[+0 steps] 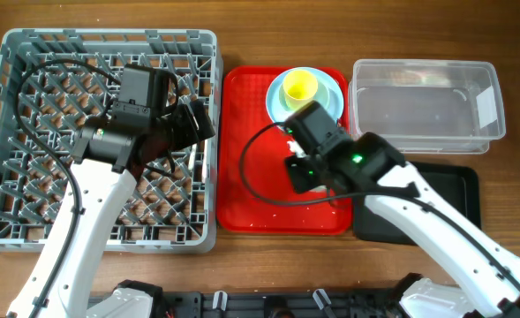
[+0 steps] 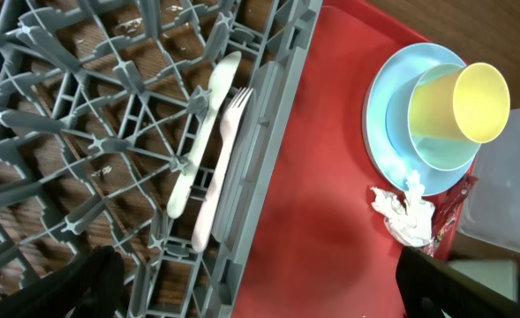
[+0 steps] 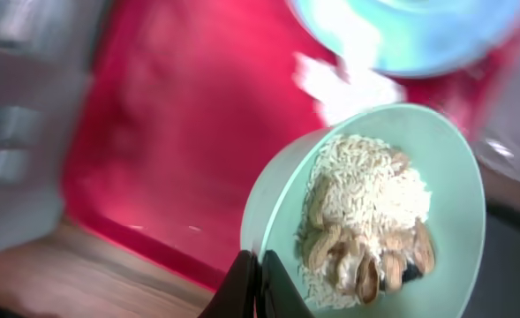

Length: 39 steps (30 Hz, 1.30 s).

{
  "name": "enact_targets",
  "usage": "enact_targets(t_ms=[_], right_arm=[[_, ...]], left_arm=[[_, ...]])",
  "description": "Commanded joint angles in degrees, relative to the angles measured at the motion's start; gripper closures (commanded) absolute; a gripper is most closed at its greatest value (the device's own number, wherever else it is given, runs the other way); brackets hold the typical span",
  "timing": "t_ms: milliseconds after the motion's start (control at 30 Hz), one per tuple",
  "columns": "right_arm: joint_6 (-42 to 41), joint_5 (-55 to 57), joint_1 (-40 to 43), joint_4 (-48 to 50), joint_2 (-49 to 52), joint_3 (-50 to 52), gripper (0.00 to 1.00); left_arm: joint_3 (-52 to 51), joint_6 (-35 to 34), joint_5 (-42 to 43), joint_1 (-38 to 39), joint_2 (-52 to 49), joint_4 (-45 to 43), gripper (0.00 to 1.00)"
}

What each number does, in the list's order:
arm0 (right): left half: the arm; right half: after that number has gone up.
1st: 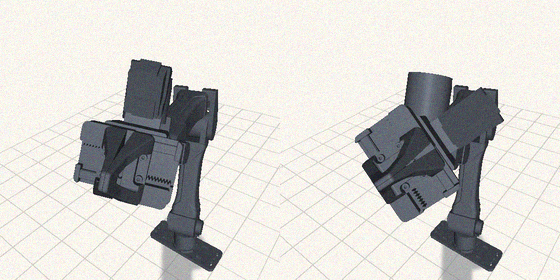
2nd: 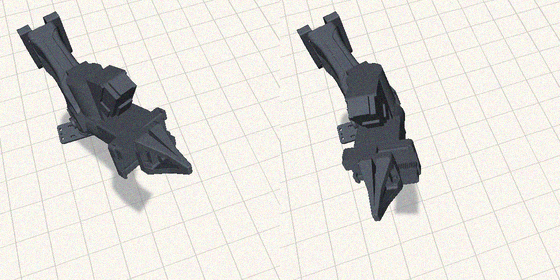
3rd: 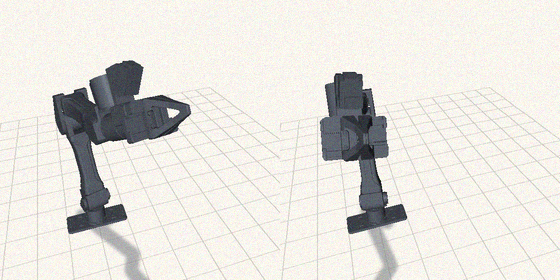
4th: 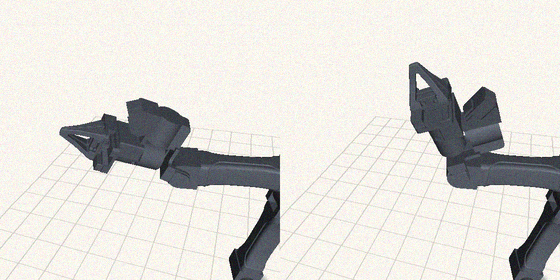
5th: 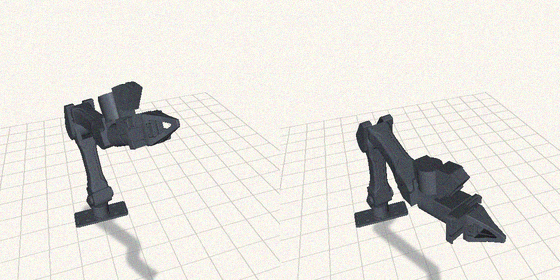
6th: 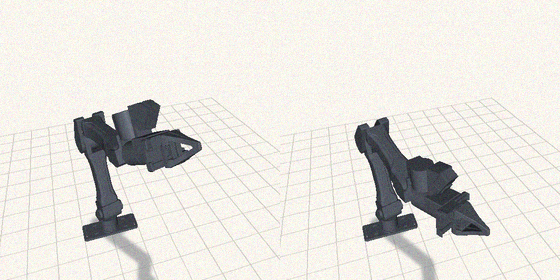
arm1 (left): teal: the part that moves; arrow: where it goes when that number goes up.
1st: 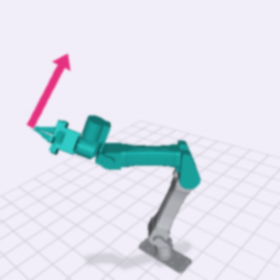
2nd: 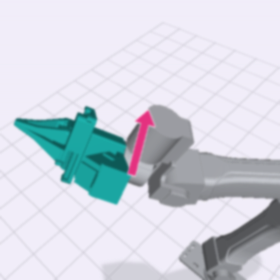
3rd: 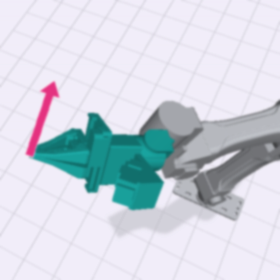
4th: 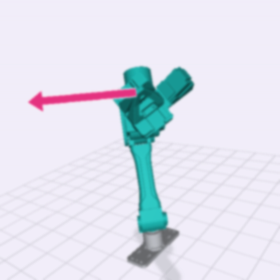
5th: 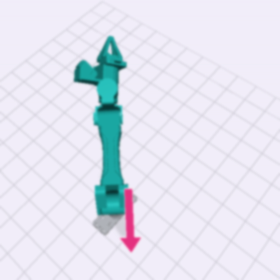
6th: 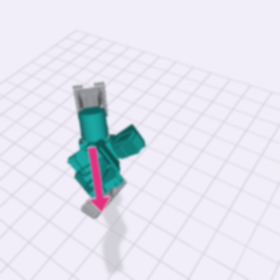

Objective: Sort waste into correct bins and load items into the dishwasher rack
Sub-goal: 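Lift the green bowl with the right gripper over the black tray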

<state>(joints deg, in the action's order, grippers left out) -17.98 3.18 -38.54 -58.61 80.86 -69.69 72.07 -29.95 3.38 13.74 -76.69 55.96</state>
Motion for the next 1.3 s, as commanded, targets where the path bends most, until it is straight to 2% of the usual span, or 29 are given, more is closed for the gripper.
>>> enact_targets(t_ms=[0,233,333,467,700,800,967,1267], right_arm=[[-6.7,10.6,1.1,-5.1,-2.4,-1.1,0.96],[-24.1,21.1,2.5,-20.0,-2.9,-0.6,0.96],[-25.0,20.9,4.9,-20.5,-4.0,0.9,0.96],[-19.8,17.6,9.6,-18.7,-6.7,2.6,0.96],[-9.5,10.1,22.6,-16.2,-11.9,3.1,0.96],[-2.4,1.4,29.9,-12.3,-14.6,5.1,0.96],[4.8,-12.3,42.1,-8.1,-17.5,10.0,0.96],[13.6,-32.8,60.7,-1.2,-20.1,18.4,0.96]], left_arm=[[0.4,-0.7,0.7,-0.2,0.4,-0.2,0.00],[0.4,-0.7,0.7,-0.2,0.4,-0.2,0.00],[0.4,-0.7,0.7,-0.2,0.4,-0.2,0.00],[0.4,-0.7,0.7,-0.2,0.4,-0.2,0.00],[0.4,-0.7,0.7,-0.2,0.4,-0.2,0.00],[0.4,-0.7,0.7,-0.2,0.4,-0.2,0.00],[0.4,-0.7,0.7,-0.2,0.4,-0.2,0.00],[0.4,-0.7,0.7,-0.2,0.4,-0.2,0.00]])
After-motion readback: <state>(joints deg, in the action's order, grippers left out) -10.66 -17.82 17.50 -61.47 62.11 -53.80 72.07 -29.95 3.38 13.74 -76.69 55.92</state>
